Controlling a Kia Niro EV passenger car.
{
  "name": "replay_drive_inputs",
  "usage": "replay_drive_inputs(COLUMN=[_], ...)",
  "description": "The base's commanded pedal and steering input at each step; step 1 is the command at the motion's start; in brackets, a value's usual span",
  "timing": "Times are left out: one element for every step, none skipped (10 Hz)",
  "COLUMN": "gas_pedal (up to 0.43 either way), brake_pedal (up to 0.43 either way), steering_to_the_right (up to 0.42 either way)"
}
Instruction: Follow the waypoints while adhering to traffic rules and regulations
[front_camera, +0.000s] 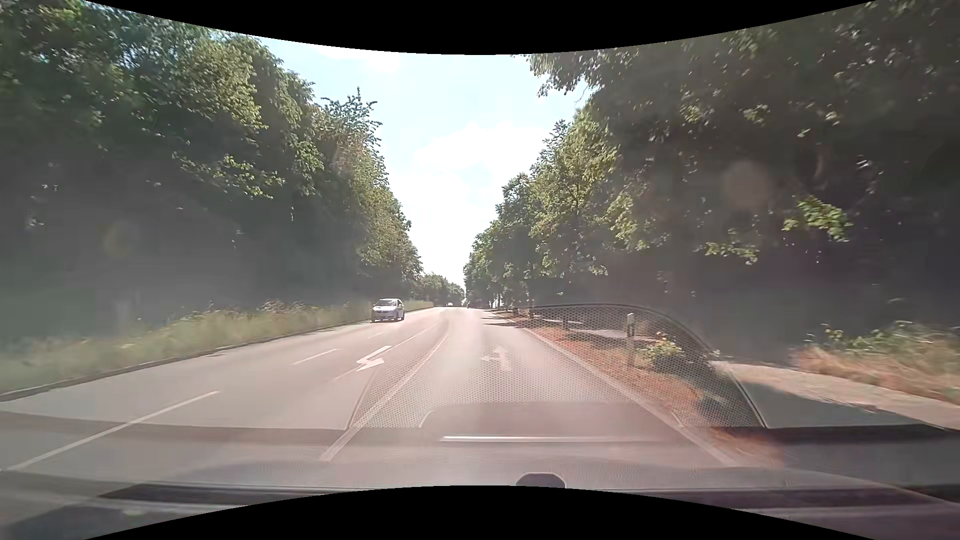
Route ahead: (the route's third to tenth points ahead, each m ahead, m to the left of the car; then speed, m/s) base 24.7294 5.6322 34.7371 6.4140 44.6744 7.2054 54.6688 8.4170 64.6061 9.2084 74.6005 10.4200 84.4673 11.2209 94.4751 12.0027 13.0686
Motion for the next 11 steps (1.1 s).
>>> replay_drive_inputs(gas_pedal=[0.189, 0.177, 0.169, 0.169, 0.169, 0.169, 0.169, 0.169, 0.169, 0.169, 0.169], brake_pedal=[0.0, 0.0, 0.0, 0.0, 0.0, 0.0, 0.0, 0.0, 0.0, 0.0, 0.0], steering_to_the_right=[-0.018, -0.016, -0.015, -0.014, -0.012, -0.011, -0.01, -0.009, -0.009, -0.009, -0.009])
